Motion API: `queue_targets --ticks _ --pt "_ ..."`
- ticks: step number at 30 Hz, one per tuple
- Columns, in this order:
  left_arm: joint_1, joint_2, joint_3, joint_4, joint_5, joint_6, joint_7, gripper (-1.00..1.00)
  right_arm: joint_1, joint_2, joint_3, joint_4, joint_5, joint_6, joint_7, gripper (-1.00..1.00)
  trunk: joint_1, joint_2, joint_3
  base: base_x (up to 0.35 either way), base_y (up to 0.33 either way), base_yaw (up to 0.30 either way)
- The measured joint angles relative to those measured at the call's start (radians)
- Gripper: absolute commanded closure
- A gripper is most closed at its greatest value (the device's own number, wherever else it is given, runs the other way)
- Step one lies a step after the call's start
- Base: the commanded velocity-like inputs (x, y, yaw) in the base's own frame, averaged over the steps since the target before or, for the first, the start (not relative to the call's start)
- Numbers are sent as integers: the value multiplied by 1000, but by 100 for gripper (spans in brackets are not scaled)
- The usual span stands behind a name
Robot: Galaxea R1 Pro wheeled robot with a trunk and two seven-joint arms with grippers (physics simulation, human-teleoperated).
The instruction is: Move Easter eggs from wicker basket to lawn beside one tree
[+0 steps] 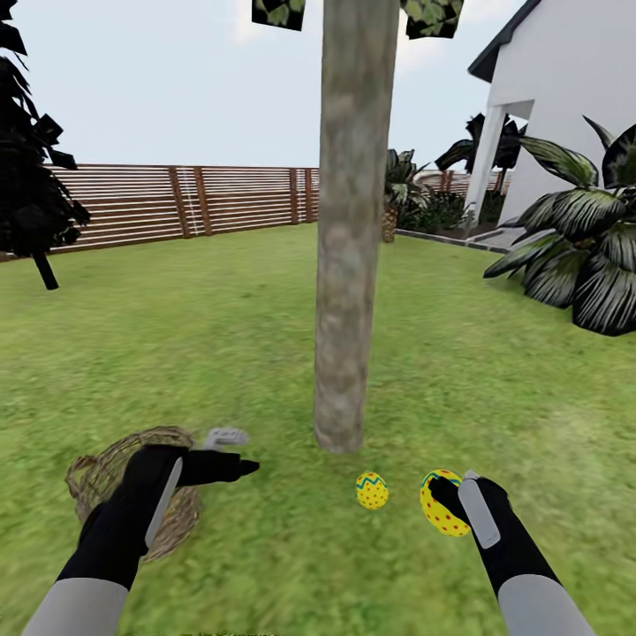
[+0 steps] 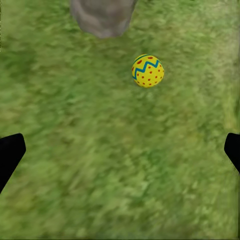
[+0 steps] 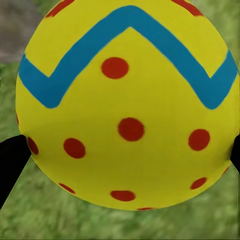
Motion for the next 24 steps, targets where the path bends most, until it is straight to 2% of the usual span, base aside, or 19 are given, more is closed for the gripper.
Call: queue_targets --ticks 12,18,24 --pt "0 0 0 0 0 -1 0 -100 0 2 2 0 0 0 0 100 0 0 0 214 -208 288" --pt "0 -4 0 5 0 -1 0 -100 0 5 4 0 0 0 0 100 0 0 0 200 -284 291" --pt "0 -6 -1 6 0 -2 0 -100 0 -2 2 0 -4 1 1 100 0 0 0 108 -323 290"
